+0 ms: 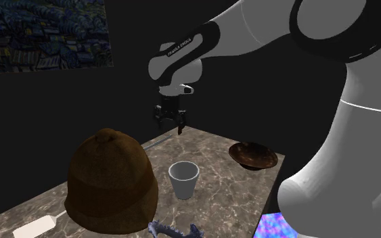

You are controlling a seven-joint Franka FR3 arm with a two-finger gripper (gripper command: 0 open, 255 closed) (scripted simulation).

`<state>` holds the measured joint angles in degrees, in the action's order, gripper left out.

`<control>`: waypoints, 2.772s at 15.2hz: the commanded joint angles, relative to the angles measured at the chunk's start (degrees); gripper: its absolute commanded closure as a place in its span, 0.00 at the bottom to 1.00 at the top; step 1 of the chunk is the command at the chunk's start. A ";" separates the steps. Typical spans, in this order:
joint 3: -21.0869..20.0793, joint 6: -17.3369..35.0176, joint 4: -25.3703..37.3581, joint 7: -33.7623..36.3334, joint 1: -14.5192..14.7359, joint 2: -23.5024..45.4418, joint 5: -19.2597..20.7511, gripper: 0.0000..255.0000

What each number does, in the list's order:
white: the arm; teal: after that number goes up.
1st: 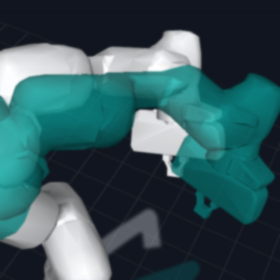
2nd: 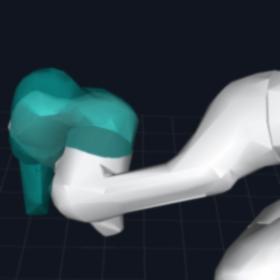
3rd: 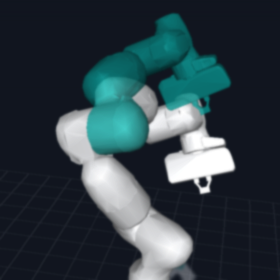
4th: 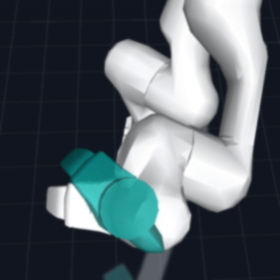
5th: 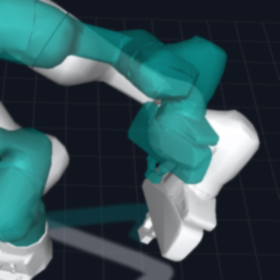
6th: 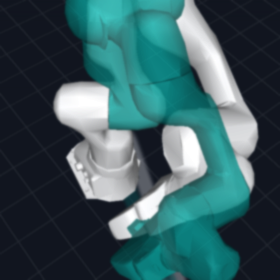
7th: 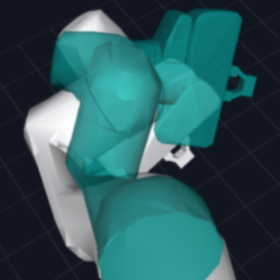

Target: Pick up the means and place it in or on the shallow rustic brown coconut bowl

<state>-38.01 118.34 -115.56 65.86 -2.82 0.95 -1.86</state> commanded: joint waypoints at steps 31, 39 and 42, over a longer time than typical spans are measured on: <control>5.05 -1.96 28.00 25.17 14.05 33.58 18.63 1.00; 4.70 -3.76 29.04 24.91 13.95 32.72 18.11 1.00; 4.38 -5.62 30.21 24.67 13.89 31.93 17.62 1.00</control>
<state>-33.50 113.31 -85.58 90.62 11.15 33.24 15.96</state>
